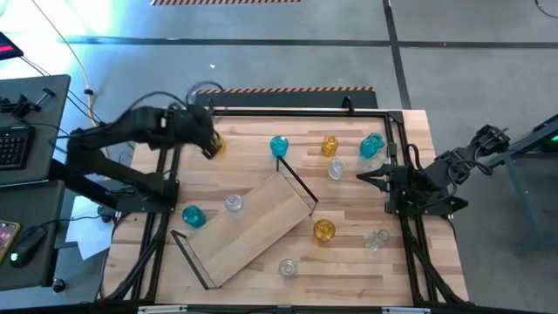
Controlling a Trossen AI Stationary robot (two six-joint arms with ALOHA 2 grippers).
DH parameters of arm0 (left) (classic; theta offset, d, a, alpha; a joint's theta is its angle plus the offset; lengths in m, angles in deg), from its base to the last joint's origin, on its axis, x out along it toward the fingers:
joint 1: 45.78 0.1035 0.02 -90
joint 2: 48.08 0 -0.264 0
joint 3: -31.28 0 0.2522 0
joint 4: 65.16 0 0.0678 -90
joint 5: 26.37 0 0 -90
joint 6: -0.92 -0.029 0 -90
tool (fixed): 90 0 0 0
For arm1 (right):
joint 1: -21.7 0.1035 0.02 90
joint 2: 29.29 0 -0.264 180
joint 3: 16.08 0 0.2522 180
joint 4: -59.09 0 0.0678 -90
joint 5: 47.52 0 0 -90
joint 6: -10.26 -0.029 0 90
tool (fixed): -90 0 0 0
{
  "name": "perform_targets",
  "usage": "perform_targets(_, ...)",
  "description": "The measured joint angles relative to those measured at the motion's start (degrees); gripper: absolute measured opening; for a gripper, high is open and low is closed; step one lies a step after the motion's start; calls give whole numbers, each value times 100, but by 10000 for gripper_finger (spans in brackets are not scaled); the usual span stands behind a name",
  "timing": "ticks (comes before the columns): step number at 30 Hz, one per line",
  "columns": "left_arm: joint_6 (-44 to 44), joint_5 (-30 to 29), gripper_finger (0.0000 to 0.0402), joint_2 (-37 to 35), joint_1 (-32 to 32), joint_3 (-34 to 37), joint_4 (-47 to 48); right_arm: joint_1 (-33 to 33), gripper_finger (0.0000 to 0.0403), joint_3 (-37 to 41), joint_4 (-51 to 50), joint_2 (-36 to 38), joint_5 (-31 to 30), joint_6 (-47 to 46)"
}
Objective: Sort vases onto shelf
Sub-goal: Put the transparent vase on the shelf aligned with the other transparent vase
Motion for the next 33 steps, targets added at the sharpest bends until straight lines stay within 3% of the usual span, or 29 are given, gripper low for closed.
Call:
perform_targets(7, -671, 563, 163, -32, 1487, 4, 105, -2, 0, 0, -86, 2, -2, -2)
perform_targets(12, -1085, 628, 163, 151, 2241, 9, 103, -2, 0, 0, -268, 2, -2, -91)
perform_targets(16, -1305, 1105, 163, 381, 2741, 9, 89, -2, 0, 0, -388, 1, -2, -182)
perform_targets(19, -1426, 1164, 161, 623, 3039, 9, 91, 0, 0, 0, -433, 0, -2, -195)
perform_targets(25, -1510, 1834, 161, 1167, 3553, 64, 116, 1, 0, 0, -485, 0, 143, -245)
perform_targets(33, -1692, 1880, 161, 1221, 3777, 1231, -165, 1, 0, 0, -588, 2, 239, -362)
